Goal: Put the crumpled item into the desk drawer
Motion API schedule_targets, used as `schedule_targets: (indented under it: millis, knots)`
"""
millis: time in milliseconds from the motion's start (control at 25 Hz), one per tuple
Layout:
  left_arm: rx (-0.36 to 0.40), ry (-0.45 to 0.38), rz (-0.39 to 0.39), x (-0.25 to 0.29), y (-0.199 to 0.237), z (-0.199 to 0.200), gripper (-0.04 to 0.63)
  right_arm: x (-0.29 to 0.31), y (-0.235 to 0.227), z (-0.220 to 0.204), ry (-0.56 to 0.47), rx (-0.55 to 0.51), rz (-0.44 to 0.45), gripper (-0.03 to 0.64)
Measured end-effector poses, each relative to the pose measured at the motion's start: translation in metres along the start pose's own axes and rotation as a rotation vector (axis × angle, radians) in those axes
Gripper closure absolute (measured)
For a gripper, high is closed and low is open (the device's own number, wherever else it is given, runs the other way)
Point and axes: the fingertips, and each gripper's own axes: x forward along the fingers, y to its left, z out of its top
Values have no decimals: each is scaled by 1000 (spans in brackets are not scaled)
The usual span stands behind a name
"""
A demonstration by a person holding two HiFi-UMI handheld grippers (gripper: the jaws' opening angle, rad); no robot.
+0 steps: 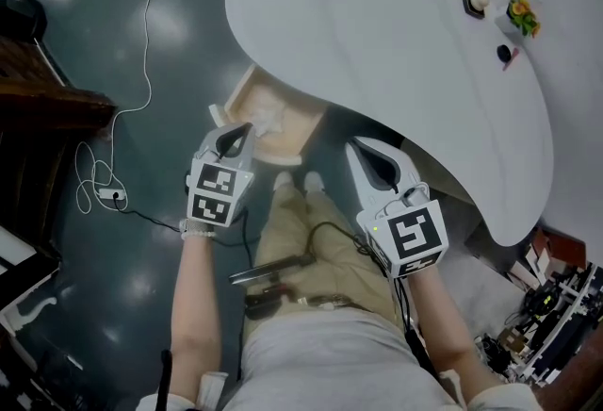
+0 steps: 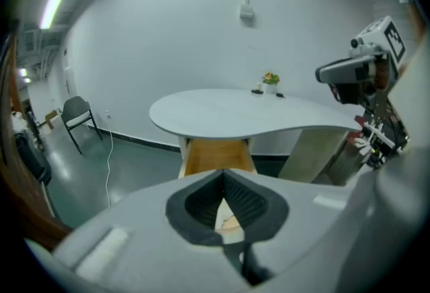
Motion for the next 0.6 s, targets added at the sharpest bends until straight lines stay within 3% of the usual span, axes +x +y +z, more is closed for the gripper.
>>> schedule_targets:
  millis: [600]
  knots:
    - [24, -199, 59, -89, -3, 88, 598, -28, -2, 48, -107, -47, -32, 612]
